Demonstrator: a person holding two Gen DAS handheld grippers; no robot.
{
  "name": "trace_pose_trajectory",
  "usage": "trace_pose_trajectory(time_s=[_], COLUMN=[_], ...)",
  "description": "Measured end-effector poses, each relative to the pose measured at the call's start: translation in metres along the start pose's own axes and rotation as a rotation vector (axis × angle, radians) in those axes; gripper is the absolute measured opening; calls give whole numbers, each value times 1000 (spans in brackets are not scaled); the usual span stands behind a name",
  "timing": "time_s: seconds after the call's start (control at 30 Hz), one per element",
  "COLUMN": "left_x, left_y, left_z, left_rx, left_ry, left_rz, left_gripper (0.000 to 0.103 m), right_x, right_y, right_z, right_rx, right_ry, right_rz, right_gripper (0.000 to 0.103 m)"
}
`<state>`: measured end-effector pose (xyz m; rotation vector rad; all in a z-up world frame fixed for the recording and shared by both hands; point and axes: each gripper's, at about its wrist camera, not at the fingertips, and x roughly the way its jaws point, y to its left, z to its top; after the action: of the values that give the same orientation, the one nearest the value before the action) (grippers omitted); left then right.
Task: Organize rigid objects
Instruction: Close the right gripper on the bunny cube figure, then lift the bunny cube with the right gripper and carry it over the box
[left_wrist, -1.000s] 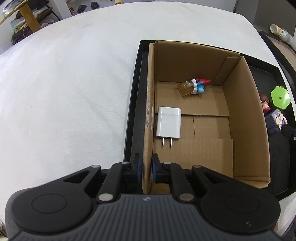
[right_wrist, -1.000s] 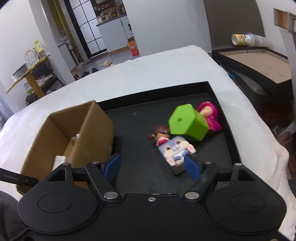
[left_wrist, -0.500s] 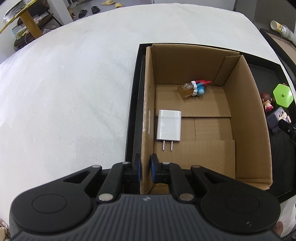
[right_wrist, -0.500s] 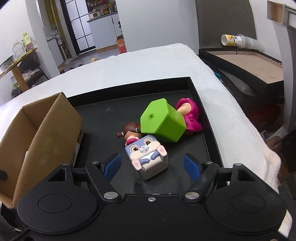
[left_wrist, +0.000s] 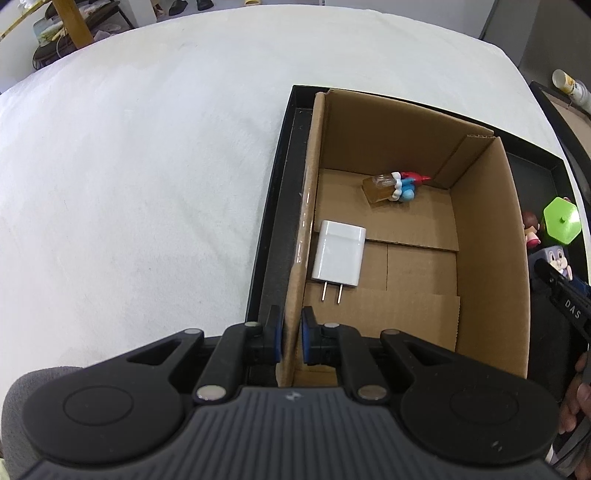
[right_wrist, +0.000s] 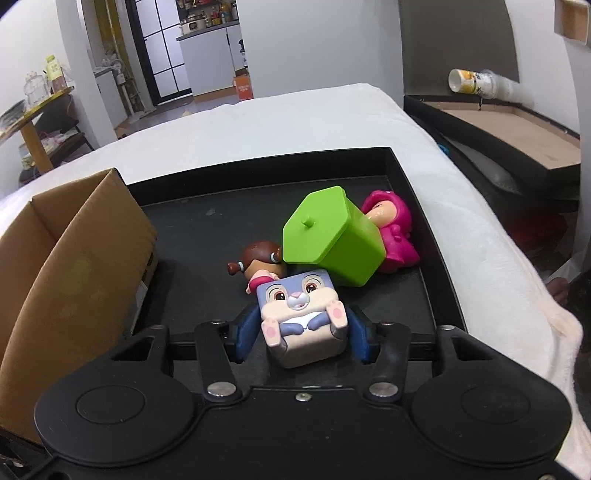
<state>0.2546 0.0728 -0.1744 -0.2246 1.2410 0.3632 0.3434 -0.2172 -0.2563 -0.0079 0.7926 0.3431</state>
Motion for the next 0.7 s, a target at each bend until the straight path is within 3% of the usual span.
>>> trace_pose_trajectory(time_s=[0.43,0.7], left_x=[-7,-11], left_y=[-7,-7], left_z=[-5,-13], left_rx=[30,26], left_ry=[-27,-34], left_rz=[42,41], left_gripper=[10,11], right_x=[-24,-32], right_y=[-5,-7], right_z=[-19,-25], right_rx=[47,91], right_ry=[53,55], right_rz=[-54,-43], right_gripper=[48,48])
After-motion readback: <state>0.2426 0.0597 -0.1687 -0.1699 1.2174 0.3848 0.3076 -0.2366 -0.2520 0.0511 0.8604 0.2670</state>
